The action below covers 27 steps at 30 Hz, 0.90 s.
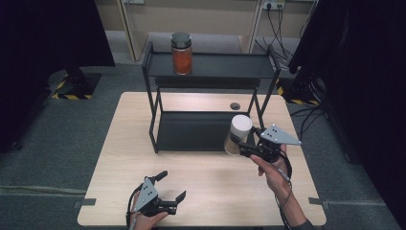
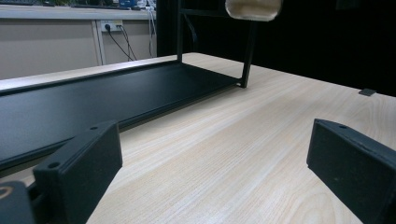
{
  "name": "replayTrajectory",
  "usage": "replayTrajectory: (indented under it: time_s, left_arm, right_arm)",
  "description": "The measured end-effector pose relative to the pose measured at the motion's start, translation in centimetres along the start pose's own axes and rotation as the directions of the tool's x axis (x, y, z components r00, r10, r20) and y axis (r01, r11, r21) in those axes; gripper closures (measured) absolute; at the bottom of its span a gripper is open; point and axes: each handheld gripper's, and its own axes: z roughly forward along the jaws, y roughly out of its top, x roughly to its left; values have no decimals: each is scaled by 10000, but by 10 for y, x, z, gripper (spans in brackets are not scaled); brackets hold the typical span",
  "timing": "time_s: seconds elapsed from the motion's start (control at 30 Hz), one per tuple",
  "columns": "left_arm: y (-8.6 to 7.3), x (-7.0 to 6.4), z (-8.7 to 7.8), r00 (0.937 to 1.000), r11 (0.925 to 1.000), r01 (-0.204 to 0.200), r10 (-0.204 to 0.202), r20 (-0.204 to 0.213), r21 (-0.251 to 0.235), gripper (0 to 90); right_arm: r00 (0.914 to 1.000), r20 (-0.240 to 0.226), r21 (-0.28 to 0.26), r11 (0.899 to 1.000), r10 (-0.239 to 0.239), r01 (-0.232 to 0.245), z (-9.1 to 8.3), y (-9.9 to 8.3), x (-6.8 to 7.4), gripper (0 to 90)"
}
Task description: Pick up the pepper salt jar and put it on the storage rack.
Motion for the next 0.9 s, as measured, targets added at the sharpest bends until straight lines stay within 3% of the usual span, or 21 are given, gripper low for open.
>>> replayTrajectory:
  time_s: [0.9]
  left_arm:
    - [0, 0, 0, 10000, 10000, 3, -3, 17, 7, 26]
  right_arm:
    - [9998, -182, -182, 9998, -102, 99, 6, 55, -8, 357]
